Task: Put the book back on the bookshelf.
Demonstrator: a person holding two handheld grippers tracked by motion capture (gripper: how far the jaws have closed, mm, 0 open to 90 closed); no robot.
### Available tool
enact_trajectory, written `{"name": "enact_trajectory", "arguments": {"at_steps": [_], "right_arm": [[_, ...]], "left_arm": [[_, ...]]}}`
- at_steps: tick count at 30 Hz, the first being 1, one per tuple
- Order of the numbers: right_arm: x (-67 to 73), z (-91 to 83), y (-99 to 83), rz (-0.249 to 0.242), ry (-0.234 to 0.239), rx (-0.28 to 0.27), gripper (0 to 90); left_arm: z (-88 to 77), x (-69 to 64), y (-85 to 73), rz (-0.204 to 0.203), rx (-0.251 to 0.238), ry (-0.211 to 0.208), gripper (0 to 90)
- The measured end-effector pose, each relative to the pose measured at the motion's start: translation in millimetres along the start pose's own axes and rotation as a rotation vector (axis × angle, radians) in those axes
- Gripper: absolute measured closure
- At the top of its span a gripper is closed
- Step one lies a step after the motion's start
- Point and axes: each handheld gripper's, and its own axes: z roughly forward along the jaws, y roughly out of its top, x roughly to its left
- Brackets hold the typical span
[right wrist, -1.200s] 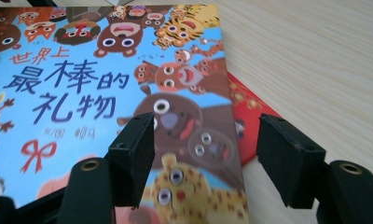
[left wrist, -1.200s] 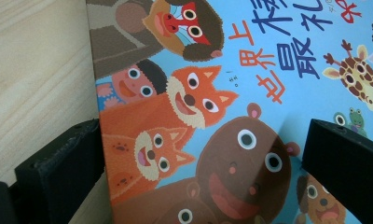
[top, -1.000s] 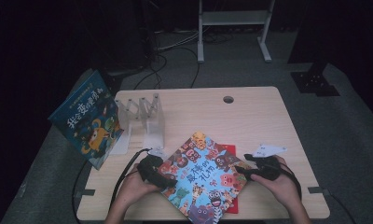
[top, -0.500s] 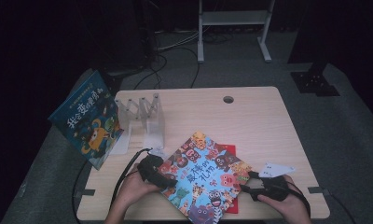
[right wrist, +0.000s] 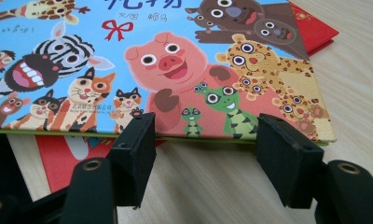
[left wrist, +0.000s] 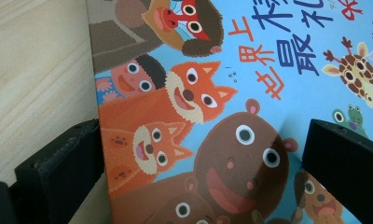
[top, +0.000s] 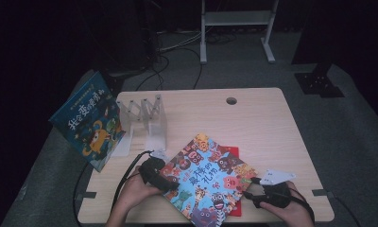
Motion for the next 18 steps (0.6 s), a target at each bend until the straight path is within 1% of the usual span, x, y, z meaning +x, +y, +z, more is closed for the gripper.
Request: {"name": "enact_trajectory", "arguments": {"at_steps": [2, 7, 10, 12, 16, 17, 18], "right_arm": [[-0.9, 0.2, 0.1, 0.004, 0.004, -0.001, 37.1], [-1.5, 2.0, -0.5, 0.016, 0.002, -0.008, 36.9], [-1.7, 2.7, 0.5, 0.016, 0.002, -0.005, 37.3], [-2.1, 4.4, 1.6, 0.015, 0.005, -0.009, 38.0], [-1.3, 9.0, 6.1, 0.010, 0.010, -0.009, 38.6], [-1.3, 10.0, 7.4, 0.008, 0.012, -0.007, 38.6], [-1.3, 11.2, 8.6, 0.006, 0.013, -0.006, 38.6]], "left_arm": [[0.8, 0.1, 0.2, -0.001, 0.002, -0.010, 0.0], [0.7, 0.6, -0.2, 0.001, 0.002, -0.014, 0.0], [0.0, 0.9, -0.8, -0.007, 0.003, -0.015, 0.0], [-1.6, 3.0, -1.6, -0.003, 0.008, -0.013, 0.0], [-5.2, 7.7, -4.8, -0.009, 0.009, -0.014, 0.0], [-5.5, 8.2, -5.6, -0.017, 0.003, -0.015, 0.0], [-6.4, 9.8, -6.3, -0.011, 0.007, -0.017, 0.0]]}}
